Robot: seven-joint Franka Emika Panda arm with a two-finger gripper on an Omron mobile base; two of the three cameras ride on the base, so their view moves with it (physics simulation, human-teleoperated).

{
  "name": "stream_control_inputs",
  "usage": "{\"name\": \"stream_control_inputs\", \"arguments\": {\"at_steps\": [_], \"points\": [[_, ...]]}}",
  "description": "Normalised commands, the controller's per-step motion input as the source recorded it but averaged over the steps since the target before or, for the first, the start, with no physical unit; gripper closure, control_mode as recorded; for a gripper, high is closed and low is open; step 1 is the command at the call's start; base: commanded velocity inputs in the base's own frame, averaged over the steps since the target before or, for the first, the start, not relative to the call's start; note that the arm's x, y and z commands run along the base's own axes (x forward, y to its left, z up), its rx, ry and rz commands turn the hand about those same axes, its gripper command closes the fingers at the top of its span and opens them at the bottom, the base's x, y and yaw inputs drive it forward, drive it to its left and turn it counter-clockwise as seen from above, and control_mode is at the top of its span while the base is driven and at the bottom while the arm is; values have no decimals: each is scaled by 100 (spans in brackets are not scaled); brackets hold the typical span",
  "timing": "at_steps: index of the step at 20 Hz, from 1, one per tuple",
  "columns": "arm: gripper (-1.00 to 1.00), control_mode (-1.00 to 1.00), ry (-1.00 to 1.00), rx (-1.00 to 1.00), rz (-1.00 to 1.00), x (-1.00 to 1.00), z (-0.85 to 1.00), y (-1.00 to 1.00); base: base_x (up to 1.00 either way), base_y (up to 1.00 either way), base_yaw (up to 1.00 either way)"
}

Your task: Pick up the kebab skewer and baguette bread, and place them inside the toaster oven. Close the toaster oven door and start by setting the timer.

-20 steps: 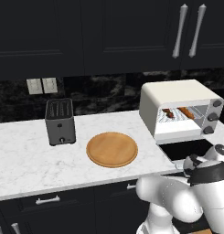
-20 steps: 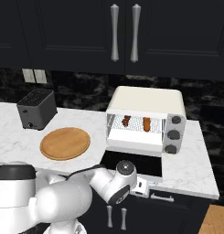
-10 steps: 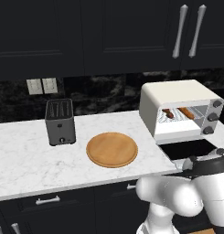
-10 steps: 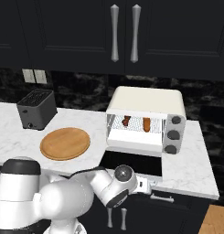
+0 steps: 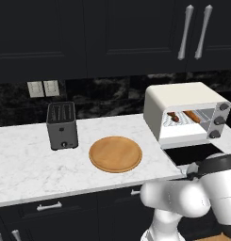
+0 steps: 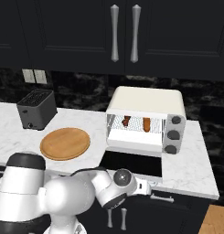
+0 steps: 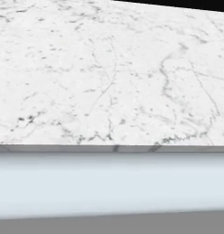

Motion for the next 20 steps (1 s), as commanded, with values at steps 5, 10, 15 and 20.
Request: {"name": "stream_control_inputs", "arguments": {"at_steps": [5, 10, 15, 20], "points": [[-100, -100, 0, 7, 0, 74, 54, 2, 0, 0, 0], [-100, -100, 0, 9, 0, 68, 71, 4, 0, 0, 0], [-100, -100, 0, 8, 0, 54, 85, 1, 0, 0, 0], [-100, -100, 0, 8, 0, 63, 92, 0, 0, 0, 0]]}}
